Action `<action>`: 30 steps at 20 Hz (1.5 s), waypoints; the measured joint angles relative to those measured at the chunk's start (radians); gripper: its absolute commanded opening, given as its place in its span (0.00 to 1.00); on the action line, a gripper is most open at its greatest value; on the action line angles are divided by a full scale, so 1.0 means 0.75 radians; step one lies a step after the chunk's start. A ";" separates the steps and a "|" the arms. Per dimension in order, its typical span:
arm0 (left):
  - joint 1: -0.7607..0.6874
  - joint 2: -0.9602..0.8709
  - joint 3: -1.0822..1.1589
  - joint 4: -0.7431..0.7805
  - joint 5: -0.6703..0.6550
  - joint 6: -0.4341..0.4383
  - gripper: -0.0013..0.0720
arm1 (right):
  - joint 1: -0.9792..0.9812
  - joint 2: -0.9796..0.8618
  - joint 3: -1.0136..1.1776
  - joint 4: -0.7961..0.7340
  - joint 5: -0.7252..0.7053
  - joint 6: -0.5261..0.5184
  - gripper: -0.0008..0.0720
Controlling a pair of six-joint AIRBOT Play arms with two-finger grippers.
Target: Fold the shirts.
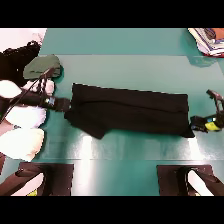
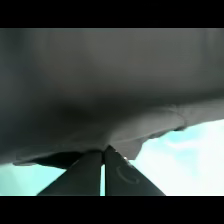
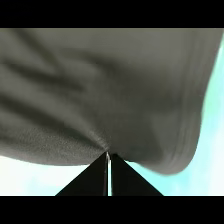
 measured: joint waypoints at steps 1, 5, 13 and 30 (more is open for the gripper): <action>-0.010 -0.076 0.072 0.018 0.032 0.004 0.05 | 0.000 -0.066 0.061 0.001 -0.020 -0.005 0.03; -0.034 -0.388 0.343 0.081 0.100 0.010 0.05 | 0.000 -0.325 0.305 0.025 -0.082 -0.032 0.03; -0.039 -0.715 0.652 0.120 0.250 -0.006 0.70 | -0.014 -0.797 0.749 0.199 -0.143 -0.073 0.55; -0.100 -0.752 0.847 0.039 -0.071 -0.028 0.05 | -0.395 -0.992 0.456 0.534 -0.022 -0.332 0.64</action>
